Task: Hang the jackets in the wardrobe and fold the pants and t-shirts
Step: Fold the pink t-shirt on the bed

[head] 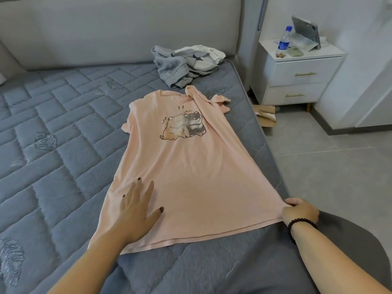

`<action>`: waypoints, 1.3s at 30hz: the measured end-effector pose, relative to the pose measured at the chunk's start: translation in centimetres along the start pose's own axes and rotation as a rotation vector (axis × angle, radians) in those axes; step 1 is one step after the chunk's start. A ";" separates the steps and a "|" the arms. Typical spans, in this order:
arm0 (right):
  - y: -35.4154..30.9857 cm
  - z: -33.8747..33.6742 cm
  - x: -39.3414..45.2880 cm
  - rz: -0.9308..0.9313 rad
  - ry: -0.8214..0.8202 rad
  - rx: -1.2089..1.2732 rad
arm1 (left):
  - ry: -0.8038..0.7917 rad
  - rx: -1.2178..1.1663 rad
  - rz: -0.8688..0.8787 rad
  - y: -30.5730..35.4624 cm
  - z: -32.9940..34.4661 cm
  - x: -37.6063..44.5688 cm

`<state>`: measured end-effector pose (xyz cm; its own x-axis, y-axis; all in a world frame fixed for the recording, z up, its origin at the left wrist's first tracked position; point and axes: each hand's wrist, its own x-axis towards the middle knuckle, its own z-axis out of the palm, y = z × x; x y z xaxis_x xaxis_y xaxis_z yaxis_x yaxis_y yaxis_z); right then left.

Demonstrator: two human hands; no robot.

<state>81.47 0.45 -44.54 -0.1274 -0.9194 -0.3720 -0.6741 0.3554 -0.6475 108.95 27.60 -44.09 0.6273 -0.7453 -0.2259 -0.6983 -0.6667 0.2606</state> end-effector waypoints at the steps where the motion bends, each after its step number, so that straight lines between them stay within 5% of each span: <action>1: 0.0 0.0 0.1 0.016 0.014 -0.015 | 0.009 -0.003 0.017 1.4 0.4 1.9; 12: -2.5 2.0 0.6 -0.138 -0.050 -0.036 | -0.100 0.072 0.007 9.3 1.0 17.5; 20: -6.1 6.8 3.5 -0.247 -0.104 -0.053 | 0.019 0.110 -0.123 13.4 0.7 28.9; 26: -12.4 10.7 9.6 -0.526 -0.154 0.223 | 0.186 0.202 -0.152 12.8 3.3 29.7; 33: -24.0 19.5 17.6 -0.487 -0.389 -0.042 | 0.265 0.178 -0.132 12.1 4.7 30.7; 39: -30.6 24.4 20.7 -0.379 -0.275 -0.002 | 0.261 0.216 -0.122 11.9 4.8 30.8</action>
<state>117.20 -25.38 -48.72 0.3252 -0.9055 -0.2724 -0.6374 0.0029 -0.7705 118.31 -3.36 -52.48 0.7581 -0.6520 0.0110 -0.6519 -0.7574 0.0361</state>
